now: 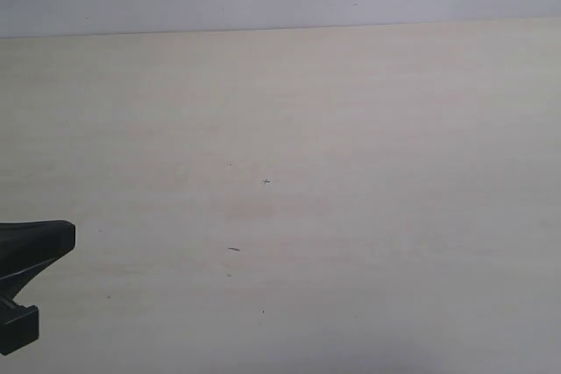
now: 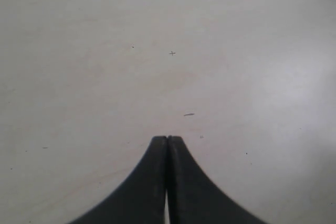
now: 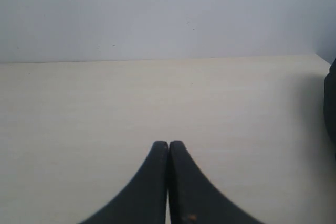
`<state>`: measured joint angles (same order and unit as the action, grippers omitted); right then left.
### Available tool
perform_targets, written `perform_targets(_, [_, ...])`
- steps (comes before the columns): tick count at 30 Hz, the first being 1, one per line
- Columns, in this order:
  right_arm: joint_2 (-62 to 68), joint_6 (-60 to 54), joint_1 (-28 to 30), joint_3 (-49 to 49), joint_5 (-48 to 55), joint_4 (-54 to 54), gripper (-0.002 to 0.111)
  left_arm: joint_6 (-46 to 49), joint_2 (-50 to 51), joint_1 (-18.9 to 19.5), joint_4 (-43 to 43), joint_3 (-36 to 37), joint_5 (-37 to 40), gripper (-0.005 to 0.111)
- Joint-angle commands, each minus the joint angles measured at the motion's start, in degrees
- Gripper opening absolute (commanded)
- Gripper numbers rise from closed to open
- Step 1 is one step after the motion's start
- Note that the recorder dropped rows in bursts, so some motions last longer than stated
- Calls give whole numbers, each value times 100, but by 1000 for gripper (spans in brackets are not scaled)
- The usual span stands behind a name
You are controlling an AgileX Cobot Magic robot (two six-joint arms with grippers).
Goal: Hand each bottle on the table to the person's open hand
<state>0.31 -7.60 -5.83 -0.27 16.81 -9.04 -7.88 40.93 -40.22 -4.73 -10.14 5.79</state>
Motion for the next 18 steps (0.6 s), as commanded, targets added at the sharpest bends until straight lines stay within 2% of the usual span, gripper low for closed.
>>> perform_targets(1, [-31,22,44,27,-17,-4,0,17,-23,3,-33,17,-72,0])
perform_targets(12, [-31,22,44,27,-17,-4,0,18,-23,28,-33,17,-72,0])
perform_targets(15, [-31,22,44,27,-17,-4,0,18,-23,217,-33,17,-72,0])
perform_targets(18, [-31,22,44,27,-17,-4,0,40,-23,606,-23,17,-72,0])
